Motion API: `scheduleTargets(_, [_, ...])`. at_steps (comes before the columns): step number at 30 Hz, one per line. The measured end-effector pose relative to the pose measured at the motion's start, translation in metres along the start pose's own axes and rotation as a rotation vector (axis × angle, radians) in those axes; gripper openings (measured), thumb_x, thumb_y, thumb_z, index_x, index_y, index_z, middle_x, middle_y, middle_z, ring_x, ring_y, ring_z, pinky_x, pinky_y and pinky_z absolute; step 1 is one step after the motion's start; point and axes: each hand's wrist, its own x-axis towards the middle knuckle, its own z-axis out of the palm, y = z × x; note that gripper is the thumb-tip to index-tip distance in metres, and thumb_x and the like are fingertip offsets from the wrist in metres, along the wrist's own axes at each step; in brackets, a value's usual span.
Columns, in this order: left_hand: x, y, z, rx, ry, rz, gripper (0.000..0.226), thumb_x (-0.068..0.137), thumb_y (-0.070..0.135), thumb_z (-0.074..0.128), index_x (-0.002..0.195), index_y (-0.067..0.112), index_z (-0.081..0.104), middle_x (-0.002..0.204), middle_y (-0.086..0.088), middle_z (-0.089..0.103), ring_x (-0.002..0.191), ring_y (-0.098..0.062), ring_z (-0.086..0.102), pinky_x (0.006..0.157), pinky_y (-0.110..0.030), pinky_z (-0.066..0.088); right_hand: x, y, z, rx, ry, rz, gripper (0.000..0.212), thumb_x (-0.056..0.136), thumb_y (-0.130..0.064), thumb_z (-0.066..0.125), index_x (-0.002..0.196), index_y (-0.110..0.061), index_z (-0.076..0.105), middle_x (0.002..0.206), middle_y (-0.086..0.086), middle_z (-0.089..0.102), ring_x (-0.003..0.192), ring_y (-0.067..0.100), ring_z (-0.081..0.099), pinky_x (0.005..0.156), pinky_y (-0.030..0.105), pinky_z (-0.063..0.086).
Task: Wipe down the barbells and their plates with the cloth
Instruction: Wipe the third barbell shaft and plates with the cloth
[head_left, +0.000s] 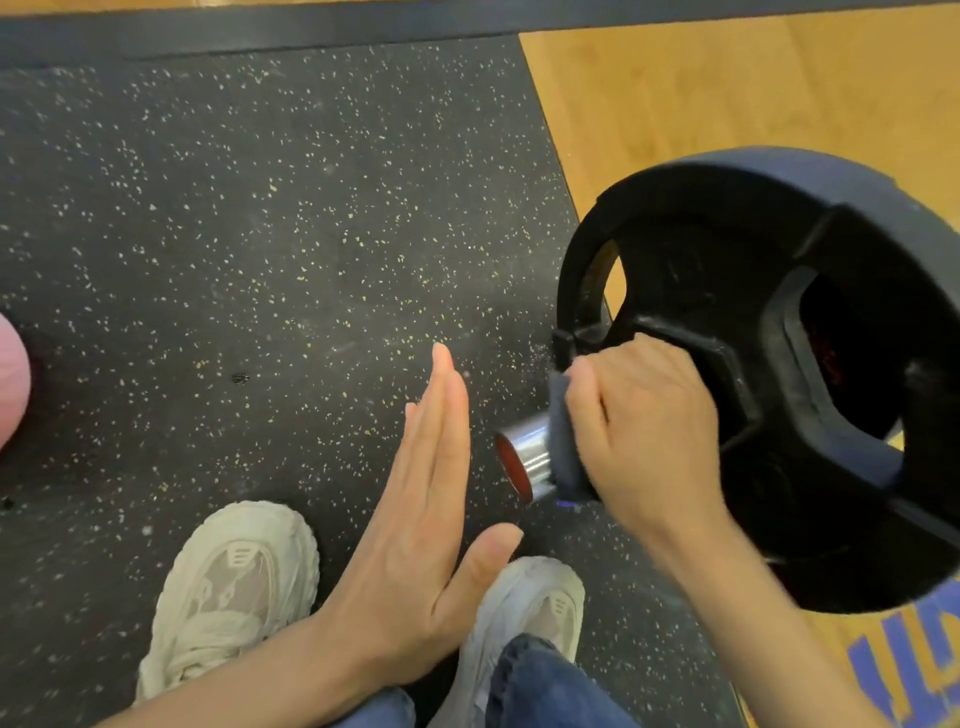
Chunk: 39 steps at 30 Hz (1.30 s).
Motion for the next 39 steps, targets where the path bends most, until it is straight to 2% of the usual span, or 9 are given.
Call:
scheduleTargets(2, [0.003,0.0,0.003,-0.018,0.023,-0.016,0.084,0.104,0.06,0.015,0.157,-0.001,-0.011,0.167,-0.01,-0.018,0.156,-0.025,-0.009,0.124,-0.044,-0.001,-0.018,-0.027,0.011,0.038,0.01,-0.046,0.034,0.098,-0.022,0.043,0.069,-0.014,0.059,0.07,0.001,0.059,0.073,0.024,0.054,0.099,0.039,0.041])
scheduleTargets(6, [0.009,0.0,0.003,-0.036,0.045,-0.025,0.082,0.104,0.059,0.014,0.157,0.002,-0.012,0.167,-0.01,-0.018,0.156,-0.025,-0.008,0.124,-0.045,0.0,-0.022,-0.014,0.014,0.139,0.032,-0.241,0.041,0.102,-0.021,0.04,0.078,-0.01,0.07,0.078,0.002,0.067,0.076,0.025,0.062,0.097,0.036,0.045])
scheduleTargets(12, [0.007,0.002,0.0,0.126,-0.054,0.098,0.086,0.104,0.058,0.015,0.155,-0.009,-0.001,0.166,-0.02,-0.012,0.155,-0.035,-0.005,0.125,-0.045,0.001,-0.042,-0.003,0.021,0.135,0.234,0.174,0.04,0.101,-0.016,0.033,0.101,-0.007,0.072,0.105,0.003,0.071,0.115,0.022,0.059,0.119,0.043,0.026])
scheduleTargets(18, [0.01,0.001,0.004,0.191,-0.092,0.121,0.084,0.105,0.056,0.018,0.154,-0.011,0.006,0.167,-0.022,-0.007,0.156,-0.033,-0.002,0.126,-0.042,0.003,-0.012,0.015,0.019,0.13,0.262,-0.098,0.039,0.099,-0.016,0.04,0.078,-0.011,0.072,0.078,-0.001,0.069,0.078,0.022,0.065,0.098,0.035,0.041])
scheduleTargets(25, [0.016,-0.004,0.002,0.307,-0.039,0.131,0.08,0.106,0.053,0.02,0.156,-0.006,0.001,0.167,-0.021,-0.008,0.156,-0.033,-0.002,0.126,-0.043,0.002,0.034,0.01,0.032,0.12,0.322,-0.086,0.043,0.101,-0.019,0.042,0.064,-0.009,0.061,0.06,0.003,0.056,0.059,0.023,0.05,0.069,0.035,0.038])
scheduleTargets(27, [0.021,-0.007,-0.003,0.338,0.0,0.113,0.079,0.106,0.053,0.021,0.156,-0.006,0.001,0.166,-0.021,-0.007,0.156,-0.033,-0.002,0.126,-0.043,0.002,0.044,0.003,0.034,0.149,0.377,-0.025,0.042,0.101,-0.019,0.042,0.065,-0.009,0.061,0.062,0.003,0.057,0.062,0.024,0.052,0.074,0.036,0.04])
scheduleTargets(30, [0.03,-0.012,-0.011,0.354,0.055,0.06,0.078,0.107,0.053,0.021,0.156,-0.004,0.001,0.167,-0.02,-0.008,0.156,-0.031,-0.004,0.126,-0.042,-0.001,0.047,-0.03,0.045,0.165,0.388,0.059,0.039,0.103,-0.02,0.038,0.08,-0.012,0.069,0.078,-0.001,0.065,0.083,0.021,0.06,0.102,0.036,0.036])
scheduleTargets(34, [0.042,-0.017,-0.02,0.335,0.098,0.022,0.075,0.108,0.052,0.019,0.157,-0.001,-0.001,0.167,-0.016,-0.01,0.156,-0.028,-0.005,0.126,-0.041,-0.001,0.06,-0.011,0.045,0.111,0.27,-0.238,0.046,0.108,-0.025,0.028,0.103,-0.009,0.071,0.096,0.004,0.068,0.096,0.026,0.063,0.111,0.042,0.035])
scheduleTargets(39, [0.057,-0.014,-0.025,0.261,0.096,-0.007,0.077,0.107,0.054,0.019,0.158,0.004,-0.009,0.168,-0.011,-0.014,0.156,-0.024,-0.007,0.125,-0.042,0.0,0.073,-0.024,0.055,0.16,0.335,0.075,0.036,0.106,-0.019,0.033,0.113,-0.008,0.067,0.112,0.005,0.066,0.12,0.025,0.055,0.123,0.043,0.02])
